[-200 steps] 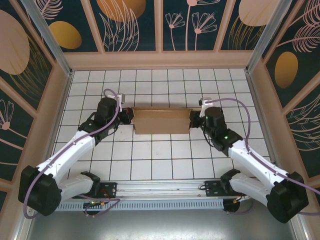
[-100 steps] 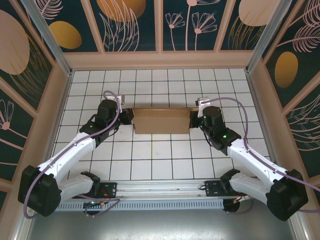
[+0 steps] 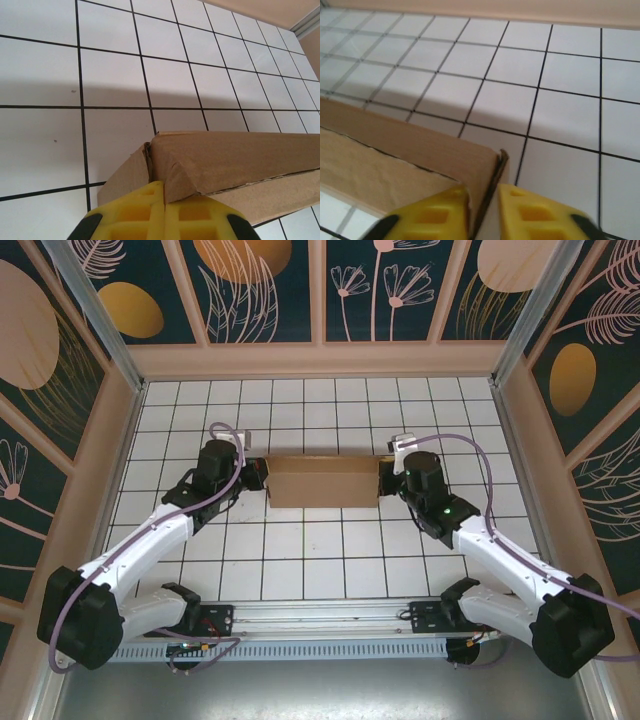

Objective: Fold the paper box

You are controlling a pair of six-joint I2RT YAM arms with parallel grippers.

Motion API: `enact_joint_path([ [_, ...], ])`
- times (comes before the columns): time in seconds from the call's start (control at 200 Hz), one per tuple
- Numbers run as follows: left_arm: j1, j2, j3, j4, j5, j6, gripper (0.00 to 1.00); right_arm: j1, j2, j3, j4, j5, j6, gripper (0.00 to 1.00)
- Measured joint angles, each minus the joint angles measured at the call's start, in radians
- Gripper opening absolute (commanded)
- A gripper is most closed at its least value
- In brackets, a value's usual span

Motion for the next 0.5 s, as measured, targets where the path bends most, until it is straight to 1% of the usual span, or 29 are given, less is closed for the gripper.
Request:
enact_joint_path([
  [0.045,0.000,0.000,0.003,-0.006,-0.006,0.000,0.00,-0.002,-0.010,0.000,-0.005,-0.005,0.006,0.47],
  [0.085,0.000,0.000,0.007,-0.013,-0.013,0.001,0.00,-0.006,-0.028,0.000,-0.017,-0.020,0.004,0.54],
  [0.18,0.003,0.002,0.018,-0.033,-0.031,0.004,0.00,-0.006,-0.080,0.000,-0.033,-0.074,0.005,0.65],
  [0.245,0.005,0.005,0.024,-0.041,-0.035,0.004,0.00,-0.008,-0.115,0.002,-0.035,-0.123,0.005,0.68],
  [0.34,0.006,0.010,0.028,-0.042,-0.043,0.004,0.00,-0.019,-0.138,0.024,-0.047,-0.201,0.005,0.69],
  [0.4,0.006,0.010,0.028,-0.043,-0.048,0.007,0.00,-0.047,-0.140,0.044,-0.046,-0.257,0.014,0.69],
  [0.5,0.004,0.010,0.029,-0.045,-0.054,0.012,0.00,-0.117,-0.139,0.067,-0.043,-0.322,0.071,0.67],
])
